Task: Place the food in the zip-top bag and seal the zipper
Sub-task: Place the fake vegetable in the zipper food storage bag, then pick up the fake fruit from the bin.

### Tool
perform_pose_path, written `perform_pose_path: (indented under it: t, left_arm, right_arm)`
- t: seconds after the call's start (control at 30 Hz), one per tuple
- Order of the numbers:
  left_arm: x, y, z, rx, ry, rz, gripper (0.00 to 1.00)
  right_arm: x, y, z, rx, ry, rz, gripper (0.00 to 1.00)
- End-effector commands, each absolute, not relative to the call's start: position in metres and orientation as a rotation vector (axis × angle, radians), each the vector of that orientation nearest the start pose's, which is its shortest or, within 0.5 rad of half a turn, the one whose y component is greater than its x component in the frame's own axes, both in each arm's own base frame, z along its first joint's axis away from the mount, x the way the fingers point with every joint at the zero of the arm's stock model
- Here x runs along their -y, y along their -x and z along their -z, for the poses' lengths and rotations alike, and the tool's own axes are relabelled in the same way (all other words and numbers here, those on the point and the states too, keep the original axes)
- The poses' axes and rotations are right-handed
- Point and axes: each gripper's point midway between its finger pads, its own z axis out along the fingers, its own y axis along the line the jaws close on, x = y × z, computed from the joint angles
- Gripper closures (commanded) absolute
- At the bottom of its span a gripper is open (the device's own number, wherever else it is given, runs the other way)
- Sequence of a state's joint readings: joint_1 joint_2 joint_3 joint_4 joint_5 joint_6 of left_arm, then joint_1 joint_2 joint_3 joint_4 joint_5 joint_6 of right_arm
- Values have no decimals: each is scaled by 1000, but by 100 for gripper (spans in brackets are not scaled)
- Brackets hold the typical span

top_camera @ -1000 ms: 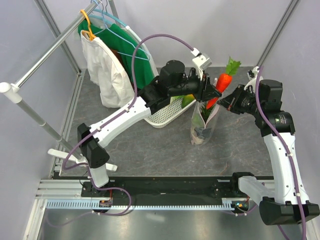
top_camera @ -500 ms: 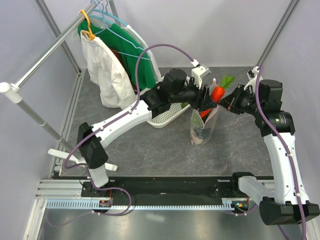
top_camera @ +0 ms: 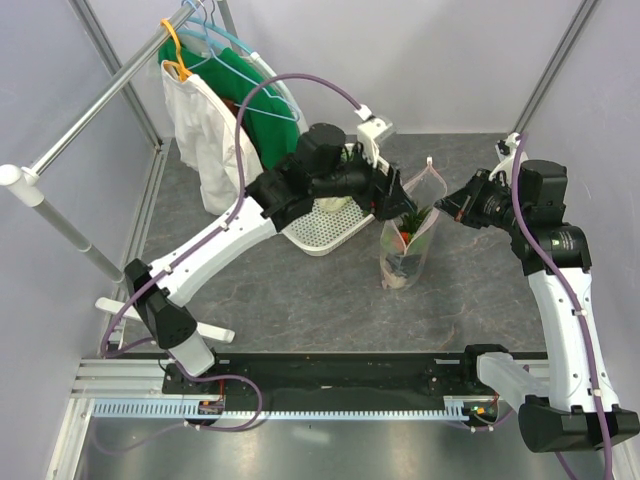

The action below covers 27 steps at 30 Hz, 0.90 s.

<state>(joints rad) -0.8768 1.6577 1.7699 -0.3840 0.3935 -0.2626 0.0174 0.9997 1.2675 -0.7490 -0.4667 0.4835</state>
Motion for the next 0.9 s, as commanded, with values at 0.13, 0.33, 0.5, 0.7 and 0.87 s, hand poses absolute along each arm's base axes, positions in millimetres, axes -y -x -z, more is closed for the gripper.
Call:
perform_pose_path:
  t: [0.13, 0.33, 0.5, 0.7, 0.87]
  left_arm:
    - [384, -348, -349, -1772, -854, 835, 18]
    - [403, -399, -276, -1814, -990, 671, 31]
    - [419, -434, -228, -1778, -1118, 589, 35]
    - [431, -467, -178, -1793, -1163, 546, 36]
    - [432, -482, -154, -1817, -1144, 490, 38]
  right_arm:
    - [-99, -280, -348, -1992, -143, -762, 100]
    - [-98, -277, -356, -1969, -133, -758, 100]
    - [-96, -275, -355, -1966, -134, -737, 100]
    - [-94, -275, -352, -1971, -139, -724, 100]
    - [-93, -277, -351, -1975, -146, -717, 100]
